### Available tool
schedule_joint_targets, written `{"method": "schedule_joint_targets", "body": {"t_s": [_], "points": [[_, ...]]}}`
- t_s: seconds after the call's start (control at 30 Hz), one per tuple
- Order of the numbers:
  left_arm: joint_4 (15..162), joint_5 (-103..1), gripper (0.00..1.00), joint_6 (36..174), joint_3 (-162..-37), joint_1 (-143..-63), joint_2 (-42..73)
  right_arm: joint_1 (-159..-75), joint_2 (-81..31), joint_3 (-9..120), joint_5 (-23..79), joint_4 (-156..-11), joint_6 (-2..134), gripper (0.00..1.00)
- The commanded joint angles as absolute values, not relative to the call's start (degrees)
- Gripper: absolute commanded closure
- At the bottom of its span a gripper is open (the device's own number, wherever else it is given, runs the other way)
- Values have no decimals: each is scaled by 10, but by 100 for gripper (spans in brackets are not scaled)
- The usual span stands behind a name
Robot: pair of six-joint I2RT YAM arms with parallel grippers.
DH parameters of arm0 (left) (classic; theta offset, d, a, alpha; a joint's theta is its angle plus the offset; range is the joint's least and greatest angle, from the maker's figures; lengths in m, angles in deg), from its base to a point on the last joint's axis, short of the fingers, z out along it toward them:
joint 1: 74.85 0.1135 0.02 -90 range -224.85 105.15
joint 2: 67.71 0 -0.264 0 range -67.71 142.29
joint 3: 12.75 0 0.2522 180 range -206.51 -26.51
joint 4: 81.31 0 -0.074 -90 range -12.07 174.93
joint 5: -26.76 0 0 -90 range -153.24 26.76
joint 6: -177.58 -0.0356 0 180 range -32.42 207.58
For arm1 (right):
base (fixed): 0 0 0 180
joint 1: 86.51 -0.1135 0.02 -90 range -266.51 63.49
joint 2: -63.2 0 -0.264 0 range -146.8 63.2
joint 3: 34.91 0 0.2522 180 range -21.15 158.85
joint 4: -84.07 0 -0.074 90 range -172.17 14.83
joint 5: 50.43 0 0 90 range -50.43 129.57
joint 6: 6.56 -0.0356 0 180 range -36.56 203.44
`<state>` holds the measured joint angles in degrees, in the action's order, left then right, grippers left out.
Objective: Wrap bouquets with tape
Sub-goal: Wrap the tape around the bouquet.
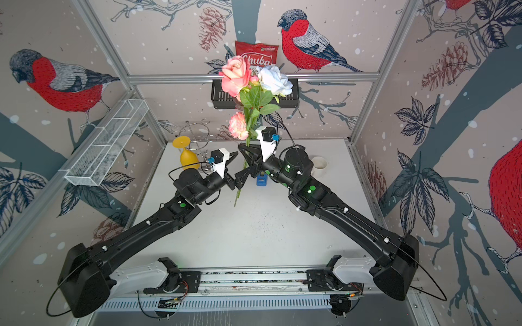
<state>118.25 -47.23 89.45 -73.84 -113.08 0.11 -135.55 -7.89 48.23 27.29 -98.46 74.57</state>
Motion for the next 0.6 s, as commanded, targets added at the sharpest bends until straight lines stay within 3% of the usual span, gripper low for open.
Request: {"method": "schedule_joint_targets", "body": {"t_s": [0.0, 0.07, 0.17, 0.3, 0.33, 0.37, 0.43, 0.5, 0.57], "points": [[1263, -319, 19, 939, -729, -1128, 3, -1353, -59, 473, 165, -1038, 765, 100], [1293, -290, 29, 960, -725, -1128, 8, -1354, -56, 474, 123, -1039, 766, 100], [1326, -282, 52, 985, -720, -1126, 9, -1356, -49, 471, 102, -1049, 759, 100], [1381, -269, 98, 1022, -709, -1125, 8, -1356, -45, 467, 121, -1043, 765, 100], [1384, -276, 100, 1032, -709, -1125, 9, -1357, -45, 467, 137, -1043, 766, 99], [1382, -284, 100, 1034, -710, -1125, 9, -1358, -45, 466, 160, -1044, 764, 86], [1362, -331, 100, 1025, -714, -1125, 10, -1361, -45, 460, 237, -1053, 753, 33], [1330, -403, 100, 1018, -720, -1126, 11, -1365, -46, 452, 332, -1060, 730, 14], [1299, -475, 100, 1005, -727, -1126, 15, -1366, -49, 445, 406, -1059, 705, 10]]}}
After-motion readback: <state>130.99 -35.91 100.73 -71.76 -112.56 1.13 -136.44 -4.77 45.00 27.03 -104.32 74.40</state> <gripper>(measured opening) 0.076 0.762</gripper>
